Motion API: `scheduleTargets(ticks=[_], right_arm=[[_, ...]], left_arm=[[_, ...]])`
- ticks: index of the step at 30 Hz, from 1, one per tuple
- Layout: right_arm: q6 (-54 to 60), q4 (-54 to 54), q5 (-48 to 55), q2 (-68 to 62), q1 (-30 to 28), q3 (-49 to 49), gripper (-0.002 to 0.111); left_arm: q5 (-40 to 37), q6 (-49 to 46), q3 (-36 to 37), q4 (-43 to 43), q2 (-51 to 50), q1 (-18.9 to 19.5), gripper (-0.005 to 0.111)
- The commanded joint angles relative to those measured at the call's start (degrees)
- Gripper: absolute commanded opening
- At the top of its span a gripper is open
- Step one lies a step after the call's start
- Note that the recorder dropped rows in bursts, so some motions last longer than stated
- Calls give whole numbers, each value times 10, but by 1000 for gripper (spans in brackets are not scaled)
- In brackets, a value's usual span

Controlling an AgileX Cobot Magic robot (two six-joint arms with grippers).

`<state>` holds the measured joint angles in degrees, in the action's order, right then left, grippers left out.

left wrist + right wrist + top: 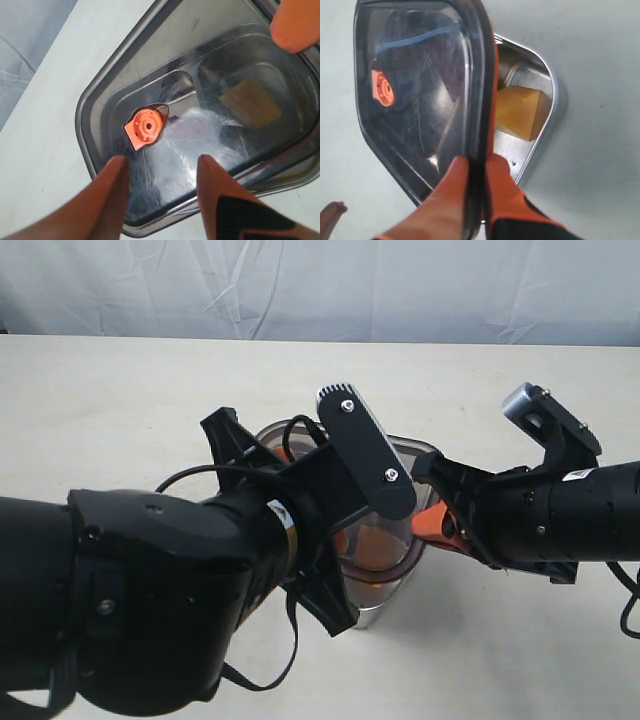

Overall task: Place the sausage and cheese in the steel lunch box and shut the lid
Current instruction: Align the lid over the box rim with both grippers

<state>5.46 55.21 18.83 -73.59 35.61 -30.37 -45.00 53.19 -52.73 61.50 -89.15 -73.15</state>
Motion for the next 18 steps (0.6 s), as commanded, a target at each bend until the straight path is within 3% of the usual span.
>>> scheduleTargets(ticks=[1, 18], right_arm=[[-11, -19, 19, 22, 1, 4, -1], [-71, -28, 50, 31, 5, 4, -1]], left_arm=[[0, 6, -3, -2, 5, 1, 42], [3, 6, -3, -1, 5, 1, 42]])
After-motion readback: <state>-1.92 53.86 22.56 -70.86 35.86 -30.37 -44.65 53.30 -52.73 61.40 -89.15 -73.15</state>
